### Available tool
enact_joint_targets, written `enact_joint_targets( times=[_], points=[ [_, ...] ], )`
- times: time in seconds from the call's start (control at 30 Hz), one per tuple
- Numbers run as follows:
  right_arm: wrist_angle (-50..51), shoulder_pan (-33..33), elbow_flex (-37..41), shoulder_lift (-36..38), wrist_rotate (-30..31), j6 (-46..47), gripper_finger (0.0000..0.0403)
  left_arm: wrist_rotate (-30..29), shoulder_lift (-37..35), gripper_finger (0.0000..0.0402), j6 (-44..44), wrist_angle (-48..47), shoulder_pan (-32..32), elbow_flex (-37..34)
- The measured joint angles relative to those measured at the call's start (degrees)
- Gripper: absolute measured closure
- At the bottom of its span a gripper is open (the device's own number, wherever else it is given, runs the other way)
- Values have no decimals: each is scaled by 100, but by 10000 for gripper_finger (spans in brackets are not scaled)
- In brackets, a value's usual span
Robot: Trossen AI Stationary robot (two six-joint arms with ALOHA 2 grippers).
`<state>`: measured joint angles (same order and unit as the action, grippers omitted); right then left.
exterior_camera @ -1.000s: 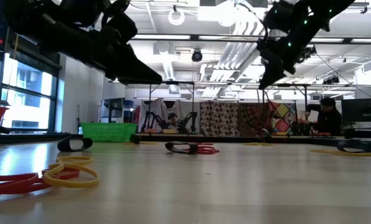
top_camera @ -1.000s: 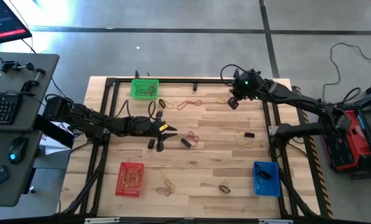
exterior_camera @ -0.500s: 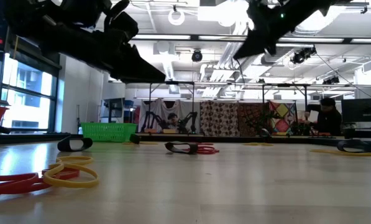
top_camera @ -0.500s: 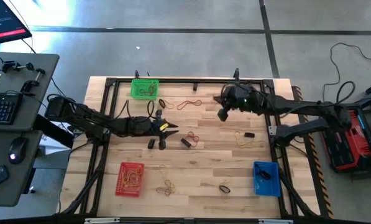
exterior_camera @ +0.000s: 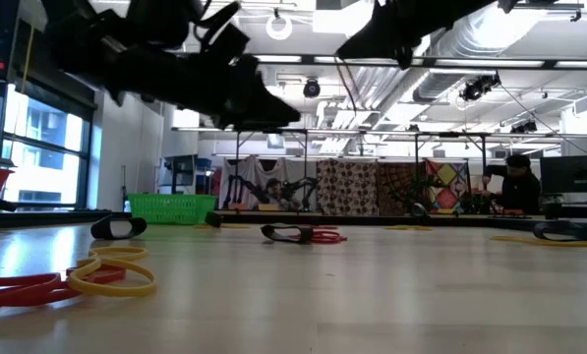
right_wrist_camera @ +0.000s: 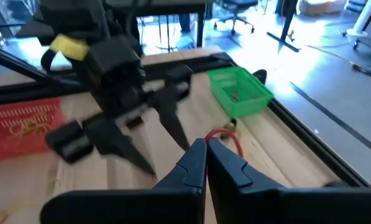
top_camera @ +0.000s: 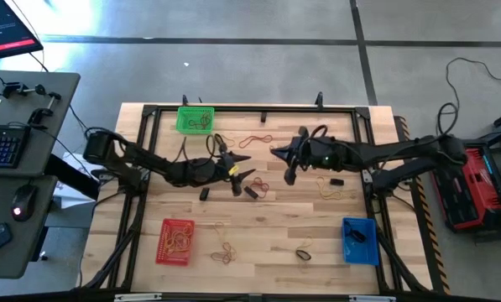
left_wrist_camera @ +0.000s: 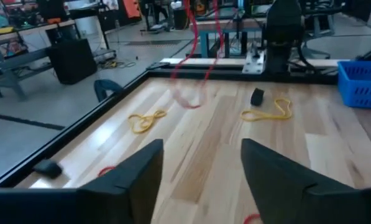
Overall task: Sort rubber bands into baskets
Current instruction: Put the red rubber band into the green bin
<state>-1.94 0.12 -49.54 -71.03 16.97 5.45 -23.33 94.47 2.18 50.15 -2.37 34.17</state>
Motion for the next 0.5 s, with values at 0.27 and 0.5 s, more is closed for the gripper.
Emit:
enact_joint_targets(
  times=[0.27,0.5],
  points=[
    [-304,145,0,-347,211,-121,403,-42,528,140,0,7,2,731],
    [-496,155,0,-461,170,-118,403,-65,565,137,2,4,17,957]
  ],
)
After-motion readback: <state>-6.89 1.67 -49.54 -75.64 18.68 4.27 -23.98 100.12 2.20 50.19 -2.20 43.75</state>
